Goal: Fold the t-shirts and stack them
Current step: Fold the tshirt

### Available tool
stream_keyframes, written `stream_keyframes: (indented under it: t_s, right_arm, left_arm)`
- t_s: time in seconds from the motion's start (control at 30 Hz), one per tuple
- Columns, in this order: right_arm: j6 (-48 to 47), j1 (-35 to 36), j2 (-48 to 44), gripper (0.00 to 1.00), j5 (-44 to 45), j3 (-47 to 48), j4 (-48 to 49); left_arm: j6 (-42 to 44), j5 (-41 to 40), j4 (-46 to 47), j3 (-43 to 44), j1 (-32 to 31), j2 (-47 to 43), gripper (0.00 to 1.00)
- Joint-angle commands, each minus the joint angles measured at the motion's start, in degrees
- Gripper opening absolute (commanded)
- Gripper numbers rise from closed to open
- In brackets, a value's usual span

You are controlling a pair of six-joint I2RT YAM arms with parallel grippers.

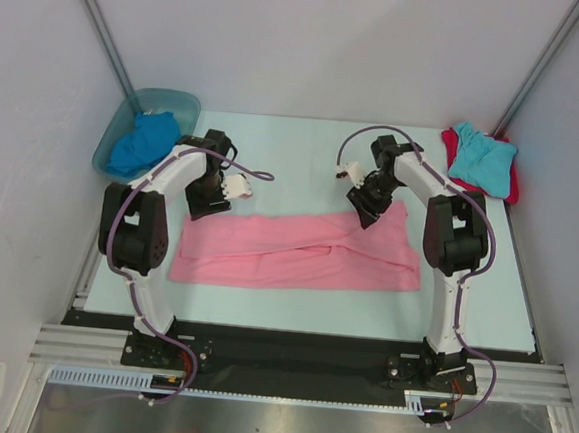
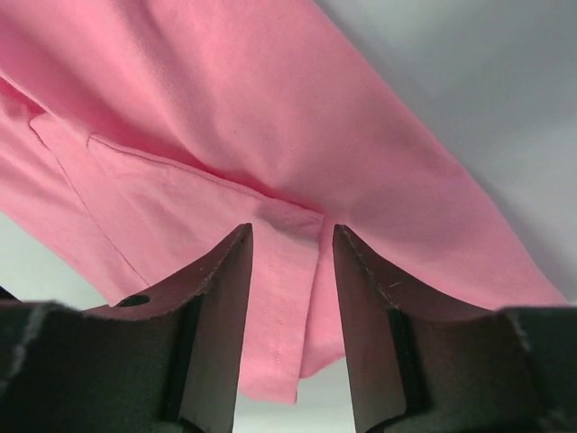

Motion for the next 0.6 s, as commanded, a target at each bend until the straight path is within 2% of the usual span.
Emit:
stream_keyframes:
  t_s: [0.0, 0.1, 0.13, 0.23, 0.27, 0.43, 0.57]
  right_arm:
    - [0.5, 0.49, -0.22, 0.45, -0.82, 0.01, 0.35]
    - [0.59, 0.67, -0.22, 0.29, -0.91, 0.1, 0.53]
    - [0.68, 0.75, -0.04, 0.2, -0.91, 0.1, 0.53]
    - [0.68, 0.84, -0.3, 0.11, -0.91, 0.01, 0.44]
    - [0.77, 0.84, -0.39, 0.0, -0.74, 0.01, 0.53]
    - [0.42, 1.02, -1.44, 0.0, -0.12, 1.24, 0.09]
    - [-1.95, 2.07, -3.2, 0.0, -0.56, 3.7, -4.73]
  left_arm:
    - [-0.98, 0.07, 0.34, 0.18, -0.53, -1.86, 0.64]
    - [-1.33, 0.15, 0.43, 0.35, -0.71, -1.86, 0.64]
    - [-1.51, 0.07, 0.43, 0.26, -0.8, -1.86, 0.64]
    - [-1.69, 0.33, 0.6, 0.26, -1.06, -1.86, 0.64]
    - [-1.69, 0.33, 0.6, 0.09, -1.06, -1.94, 0.64]
    - [-1.51, 0.15, 1.04, -0.26, -1.15, -1.77, 0.64]
    - [-1.34, -0.02, 1.13, -0.09, -1.24, -1.16, 0.64]
